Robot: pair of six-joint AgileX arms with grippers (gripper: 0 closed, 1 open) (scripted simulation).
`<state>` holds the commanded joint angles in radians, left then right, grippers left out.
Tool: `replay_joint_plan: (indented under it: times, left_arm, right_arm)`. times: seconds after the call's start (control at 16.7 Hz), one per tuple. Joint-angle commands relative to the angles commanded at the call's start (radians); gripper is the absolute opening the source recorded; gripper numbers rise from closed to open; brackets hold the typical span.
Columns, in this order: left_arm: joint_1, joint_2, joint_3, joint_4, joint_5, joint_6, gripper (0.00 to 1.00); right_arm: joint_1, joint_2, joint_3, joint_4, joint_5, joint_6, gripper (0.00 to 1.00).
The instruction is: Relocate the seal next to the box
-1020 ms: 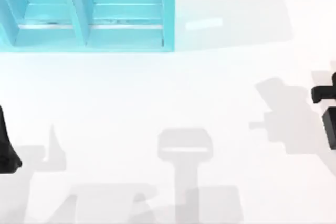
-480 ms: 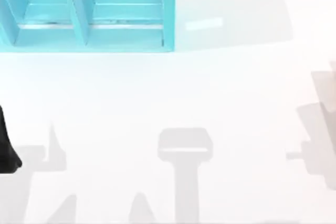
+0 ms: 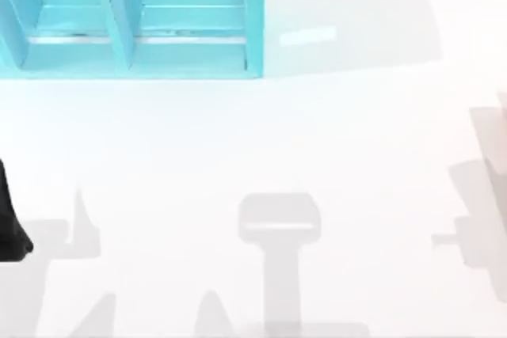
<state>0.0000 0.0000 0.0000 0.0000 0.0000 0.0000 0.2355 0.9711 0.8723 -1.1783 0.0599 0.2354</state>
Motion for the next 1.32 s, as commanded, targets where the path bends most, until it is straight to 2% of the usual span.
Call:
replay_joint_plan:
  times: [0.24,0.54,1.32]
  left_arm:
    - [0.000,0.000,0.000,0.000,0.000,0.000,1.00]
    - [0.000,0.000,0.000,0.000,0.000,0.000,1.00]
    - [0.000,0.000,0.000,0.000,0.000,0.000,1.00]
  right_arm:
    - [-0.003,0.009,-0.128,0.144,-0.003,-0.006,0.00]
    - [-0.006,0.014,-0.143,0.158,-0.002,-0.007,0.00]
    - [-0.006,0.014,-0.143,0.158,-0.002,-0.007,0.98]
